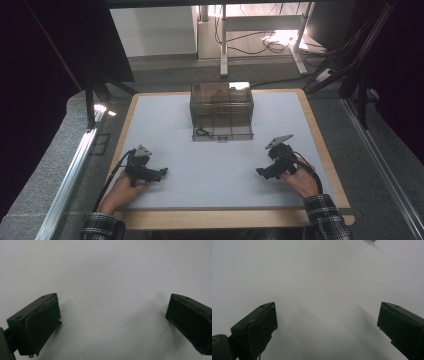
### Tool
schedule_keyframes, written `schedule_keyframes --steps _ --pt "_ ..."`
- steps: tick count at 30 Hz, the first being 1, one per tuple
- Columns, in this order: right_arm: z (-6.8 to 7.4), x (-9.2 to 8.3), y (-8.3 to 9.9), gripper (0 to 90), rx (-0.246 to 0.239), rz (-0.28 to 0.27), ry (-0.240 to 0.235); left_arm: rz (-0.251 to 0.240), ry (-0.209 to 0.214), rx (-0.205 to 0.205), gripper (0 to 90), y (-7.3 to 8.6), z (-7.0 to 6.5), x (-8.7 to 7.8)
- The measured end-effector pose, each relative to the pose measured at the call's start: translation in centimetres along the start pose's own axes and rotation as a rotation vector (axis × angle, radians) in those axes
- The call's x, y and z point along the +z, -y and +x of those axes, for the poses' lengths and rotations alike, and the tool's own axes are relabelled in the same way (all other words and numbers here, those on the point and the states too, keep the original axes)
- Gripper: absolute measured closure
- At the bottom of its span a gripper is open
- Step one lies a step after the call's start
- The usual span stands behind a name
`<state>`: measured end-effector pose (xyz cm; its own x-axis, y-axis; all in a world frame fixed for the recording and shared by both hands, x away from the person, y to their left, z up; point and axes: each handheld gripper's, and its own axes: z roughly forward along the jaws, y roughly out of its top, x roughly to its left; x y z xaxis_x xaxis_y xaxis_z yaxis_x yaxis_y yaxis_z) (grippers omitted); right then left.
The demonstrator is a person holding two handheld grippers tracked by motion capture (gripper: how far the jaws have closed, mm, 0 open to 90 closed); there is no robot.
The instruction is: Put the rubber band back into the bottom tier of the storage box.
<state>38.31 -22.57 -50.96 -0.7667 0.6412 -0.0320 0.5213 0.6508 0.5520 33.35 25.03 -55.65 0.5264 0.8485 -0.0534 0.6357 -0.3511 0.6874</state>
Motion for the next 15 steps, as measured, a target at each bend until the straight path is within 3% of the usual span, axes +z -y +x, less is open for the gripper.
schedule_keyframes --steps 6,15 --pt "-0.2 0.2 1.3 0.1 -0.022 0.026 0.008 0.000 0.000 0.000 0.0 0.0 0.0 0.0" --pt "-0.2 0.3 3.0 0.0 -0.001 -0.115 0.009 0.000 -0.001 0.001 0.0 0.0 0.0 0.0"
